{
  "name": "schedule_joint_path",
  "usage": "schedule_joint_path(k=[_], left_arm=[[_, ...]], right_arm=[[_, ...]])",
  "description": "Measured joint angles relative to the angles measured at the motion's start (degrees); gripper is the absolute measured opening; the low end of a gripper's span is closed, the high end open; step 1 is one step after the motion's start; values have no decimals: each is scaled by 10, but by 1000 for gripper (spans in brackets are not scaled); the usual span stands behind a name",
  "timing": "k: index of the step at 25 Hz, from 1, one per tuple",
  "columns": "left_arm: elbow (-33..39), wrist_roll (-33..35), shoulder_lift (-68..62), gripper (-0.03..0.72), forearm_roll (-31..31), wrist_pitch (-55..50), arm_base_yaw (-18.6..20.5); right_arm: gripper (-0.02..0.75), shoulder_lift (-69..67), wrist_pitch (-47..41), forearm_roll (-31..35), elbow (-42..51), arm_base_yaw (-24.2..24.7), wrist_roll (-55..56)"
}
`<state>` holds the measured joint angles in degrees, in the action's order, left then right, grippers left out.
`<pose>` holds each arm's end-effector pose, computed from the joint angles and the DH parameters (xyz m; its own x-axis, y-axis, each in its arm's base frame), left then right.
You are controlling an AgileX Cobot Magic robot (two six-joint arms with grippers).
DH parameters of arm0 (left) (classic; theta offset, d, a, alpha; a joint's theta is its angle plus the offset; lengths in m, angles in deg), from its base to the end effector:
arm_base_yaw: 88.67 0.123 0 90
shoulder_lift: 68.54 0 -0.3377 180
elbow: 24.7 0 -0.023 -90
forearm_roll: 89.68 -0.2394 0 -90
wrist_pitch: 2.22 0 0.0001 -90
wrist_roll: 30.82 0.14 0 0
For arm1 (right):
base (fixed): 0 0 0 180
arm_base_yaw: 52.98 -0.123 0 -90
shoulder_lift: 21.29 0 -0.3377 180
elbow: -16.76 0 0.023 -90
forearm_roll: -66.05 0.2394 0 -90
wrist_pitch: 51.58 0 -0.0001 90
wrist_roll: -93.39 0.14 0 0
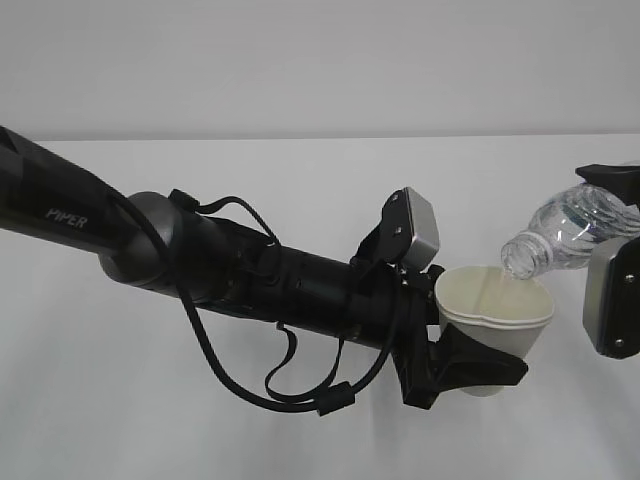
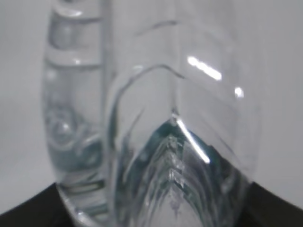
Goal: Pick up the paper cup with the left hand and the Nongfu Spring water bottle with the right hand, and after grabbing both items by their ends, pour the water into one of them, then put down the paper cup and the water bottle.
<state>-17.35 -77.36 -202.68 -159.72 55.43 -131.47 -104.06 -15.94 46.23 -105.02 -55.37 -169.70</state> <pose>0.2771 -0.4080 0.1588 -0.1317 0.2557 -0.9577 0.9828 -0.0925 -0.1598 0.2559 0.0383 0.2463 0.2743 -0.9565 0.0995 -0.2504 -0.1710 -0.9529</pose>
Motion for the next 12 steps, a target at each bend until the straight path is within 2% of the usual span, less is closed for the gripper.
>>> schedule_joint_path(k=[12], left_arm=[[0,0,0,435,0,0,0]], right_arm=[[447,0,0,-2,0,0,-4]])
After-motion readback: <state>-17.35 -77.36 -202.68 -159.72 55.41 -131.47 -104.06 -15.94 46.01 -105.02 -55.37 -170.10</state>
